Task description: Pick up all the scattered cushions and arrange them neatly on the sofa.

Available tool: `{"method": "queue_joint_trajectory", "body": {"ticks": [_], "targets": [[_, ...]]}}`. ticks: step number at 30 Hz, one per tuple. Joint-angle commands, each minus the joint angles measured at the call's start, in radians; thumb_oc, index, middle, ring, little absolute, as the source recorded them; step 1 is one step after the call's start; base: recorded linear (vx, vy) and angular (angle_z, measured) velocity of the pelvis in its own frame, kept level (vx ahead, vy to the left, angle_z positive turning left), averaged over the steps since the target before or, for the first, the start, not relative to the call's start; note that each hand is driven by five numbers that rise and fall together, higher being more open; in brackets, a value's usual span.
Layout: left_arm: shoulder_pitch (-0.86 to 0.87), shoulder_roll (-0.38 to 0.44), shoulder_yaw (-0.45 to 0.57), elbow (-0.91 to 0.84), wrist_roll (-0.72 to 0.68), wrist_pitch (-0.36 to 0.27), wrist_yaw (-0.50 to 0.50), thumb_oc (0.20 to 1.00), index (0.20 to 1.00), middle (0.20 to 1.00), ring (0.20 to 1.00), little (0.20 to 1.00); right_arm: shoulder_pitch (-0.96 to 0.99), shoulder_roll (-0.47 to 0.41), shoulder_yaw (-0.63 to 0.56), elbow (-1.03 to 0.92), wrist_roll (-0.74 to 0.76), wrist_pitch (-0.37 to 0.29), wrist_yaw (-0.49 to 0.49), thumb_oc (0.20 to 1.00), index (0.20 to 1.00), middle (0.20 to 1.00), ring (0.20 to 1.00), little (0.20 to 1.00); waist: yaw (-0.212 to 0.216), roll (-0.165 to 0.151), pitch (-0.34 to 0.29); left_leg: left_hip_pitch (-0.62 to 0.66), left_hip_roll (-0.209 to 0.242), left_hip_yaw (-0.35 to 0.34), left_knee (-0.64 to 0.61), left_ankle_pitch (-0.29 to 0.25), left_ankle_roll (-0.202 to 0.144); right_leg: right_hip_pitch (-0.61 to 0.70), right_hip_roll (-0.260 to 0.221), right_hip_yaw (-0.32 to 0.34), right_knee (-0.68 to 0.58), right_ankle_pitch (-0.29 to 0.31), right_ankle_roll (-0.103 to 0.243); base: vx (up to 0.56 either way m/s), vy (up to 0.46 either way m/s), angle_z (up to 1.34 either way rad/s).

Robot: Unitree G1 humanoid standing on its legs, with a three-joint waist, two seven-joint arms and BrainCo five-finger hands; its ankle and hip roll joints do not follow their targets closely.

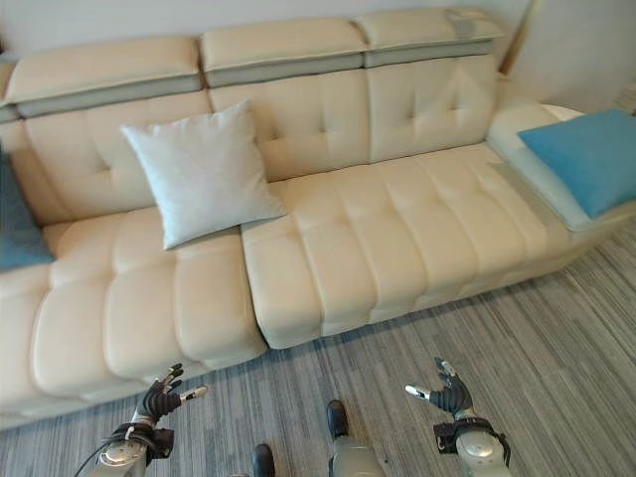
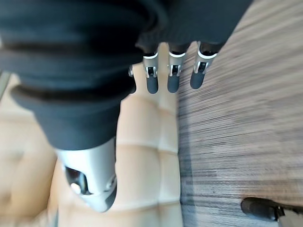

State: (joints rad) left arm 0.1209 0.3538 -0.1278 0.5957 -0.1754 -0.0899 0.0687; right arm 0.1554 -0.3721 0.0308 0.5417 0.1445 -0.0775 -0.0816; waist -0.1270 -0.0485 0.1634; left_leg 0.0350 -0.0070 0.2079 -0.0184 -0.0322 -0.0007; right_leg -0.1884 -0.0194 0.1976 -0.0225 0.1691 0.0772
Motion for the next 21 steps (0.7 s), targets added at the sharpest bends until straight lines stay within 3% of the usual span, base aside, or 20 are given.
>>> {"method": "queue_joint_trajectory", "body": {"ticks": [1, 2, 3, 5, 7, 9, 11, 12, 15, 16, 18, 20, 21], "targets": [[-0.017, 0.030, 0.007, -0.027, 0.023, -0.028, 0.004, 1.000, 1.000, 1.000, 1.000, 1.000, -0.074, -0.023, -0.013, -0.003, 0.052, -0.030, -0.015, 1.000, 1.000, 1.000, 1.000, 1.000, 0.001, 0.008, -0.004, -0.093, 0.034, 0.000, 0.092, -0.071, -0.003, 0.021, 0.048, -0.039, 0.111, -0.152, 0.039, -0.09, 0.024, -1.68], [-0.026, 0.036, 0.006, -0.039, 0.021, -0.028, 0.004, 1.000, 1.000, 1.000, 1.000, 1.000, -0.087, -0.015, -0.012, 0.001, 0.059, -0.031, -0.020, 1.000, 1.000, 1.000, 1.000, 1.000, 0.011, 0.006, 0.001, -0.092, 0.045, 0.044, 0.082, -0.065, -0.003, -0.006, 0.040, -0.075, 0.127, -0.143, 0.044, -0.10, -0.023, -1.61], [-0.032, 0.042, 0.003, -0.051, 0.021, -0.028, 0.004, 1.000, 1.000, 1.000, 1.000, 1.000, -0.089, -0.006, -0.014, -0.005, 0.063, -0.032, -0.025, 1.000, 1.000, 1.000, 1.000, 1.000, 0.020, 0.010, 0.004, -0.084, 0.060, 0.077, 0.066, -0.061, -0.007, -0.016, 0.016, -0.157, 0.135, -0.148, 0.044, -0.09, -0.091, -2.22], [-0.033, 0.059, 0.005, -0.080, 0.025, -0.025, -0.002, 1.000, 1.000, 1.000, 1.000, 1.000, -0.090, 0.010, -0.005, -0.014, 0.063, -0.028, -0.027, 1.000, 1.000, 1.000, 1.000, 1.000, 0.044, 0.028, -0.005, -0.051, 0.102, 0.144, 0.038, -0.065, -0.024, -0.019, -0.063, -0.404, 0.164, -0.191, 0.039, 0.04, -0.111, -2.03], [-0.019, 0.059, 0.010, -0.083, 0.031, -0.022, -0.005, 1.000, 1.000, 1.000, 1.000, 1.000, -0.088, 0.020, 0.006, -0.030, 0.058, -0.026, -0.028, 1.000, 1.000, 1.000, 1.000, 1.000, 0.055, 0.030, -0.012, -0.020, 0.126, 0.220, 0.038, -0.064, -0.035, 0.007, -0.118, -0.559, 0.170, -0.205, 0.032, 0.08, -0.122, -1.50], [-0.011, 0.046, 0.003, -0.072, 0.034, -0.017, -0.012, 1.000, 1.000, 1.000, 1.000, 1.000, -0.079, 0.027, 0.011, -0.033, 0.057, -0.024, -0.026, 1.000, 1.000, 1.000, 1.000, 1.000, 0.042, 0.025, -0.022, 0.003, 0.130, 0.261, 0.045, -0.069, -0.039, 0.018, -0.123, -0.553, 0.161, -0.206, 0.032, 0.12, -0.150, -1.34], [-0.011, 0.026, -0.005, -0.050, 0.044, -0.011, -0.017, 1.000, 1.000, 1.000, 1.000, 1.000, -0.063, 0.033, 0.006, -0.030, 0.064, -0.023, -0.032, 1.000, 1.000, 1.000, 1.000, 1.000, 0.020, 0.027, -0.028, 0.021, 0.143, 0.277, 0.081, -0.087, -0.048, 0.012, -0.105, -0.478, 0.158, -0.213, 0.031, 0.23, -0.241, -1.70], [-0.013, 0.022, -0.013, -0.047, 0.048, -0.011, -0.021, 1.000, 1.000, 1.000, 1.000, 1.000, -0.054, 0.031, 0.004, -0.034, 0.065, -0.019, -0.032, 1.000, 1.000, 1.000, 1.000, 1.000, 0.014, 0.028, -0.025, 0.011, 0.162, 0.276, 0.156, -0.109, -0.047, 0.021, -0.097, -0.456, 0.151, -0.217, 0.020, 0.25, -0.296, -0.86], [-0.030, 0.004, -0.044, -0.042, 0.054, -0.015, -0.023, 1.000, 1.000, 1.000, 1.000, 1.000, -0.054, 0.007, 0.013, -0.034, 0.073, -0.021, -0.031, 1.000, 1.000, 1.000, 1.000, 1.000, 0.003, 0.032, -0.003, -0.037, 0.228, 0.245, 0.380, -0.051, -0.077, 0.073, -0.061, -0.422, 0.126, -0.240, -0.019, 0.24, -0.248, -0.49], [-0.030, 0.001, -0.049, -0.046, 0.047, -0.017, -0.018, 1.000, 1.000, 1.000, 1.000, 1.000, -0.055, -0.003, 0.020, -0.040, 0.064, -0.014, -0.033, 1.000, 1.000, 1.000, 1.000, 1.000, 0.012, 0.031, 0.006, -0.068, 0.230, 0.192, 0.444, -0.030, -0.077, 0.086, -0.049, -0.408, 0.123, -0.248, -0.033, 0.27, -0.178, -0.45], [-0.023, -0.004, -0.053, -0.053, 0.037, -0.018, -0.015, 1.000, 1.000, 1.000, 1.000, 1.000, -0.052, -0.014, 0.038, -0.066, 0.051, -0.009, -0.024, 1.000, 1.000, 1.000, 1.000, 1.000, 0.045, 0.014, 0.024, -0.182, 0.105, 0.053, 0.451, -0.053, -0.027, 0.108, -0.044, -0.356, 0.105, -0.235, -0.042, 0.19, -0.133, -0.69], [-0.012, -0.005, -0.059, -0.052, 0.043, -0.018, -0.017, 1.000, 1.000, 1.000, 1.000, 1.000, -0.046, -0.013, 0.043, -0.065, 0.051, -0.009, -0.020, 1.000, 1.000, 1.000, 1.000, 1.000, 0.067, 0.002, 0.033, -0.248, 0.075, 0.014, 0.403, -0.082, -0.015, 0.138, -0.042, -0.323, 0.102, -0.250, -0.031, 0.26, -0.102, -0.94], [-0.005, -0.002, -0.058, -0.056, 0.050, -0.014, -0.017, 1.000, 1.000, 1.000, 1.000, 1.000, -0.042, -0.013, 0.044, -0.061, 0.051, -0.011, -0.024, 1.000, 1.000, 1.000, 1.000, 1.000, 0.077, 0.003, 0.038, -0.297, 0.064, -0.002, 0.380, -0.058, -0.013, 0.155, -0.034, -0.312, 0.095, -0.260, -0.033, 0.31, -0.055, -0.36]]}}
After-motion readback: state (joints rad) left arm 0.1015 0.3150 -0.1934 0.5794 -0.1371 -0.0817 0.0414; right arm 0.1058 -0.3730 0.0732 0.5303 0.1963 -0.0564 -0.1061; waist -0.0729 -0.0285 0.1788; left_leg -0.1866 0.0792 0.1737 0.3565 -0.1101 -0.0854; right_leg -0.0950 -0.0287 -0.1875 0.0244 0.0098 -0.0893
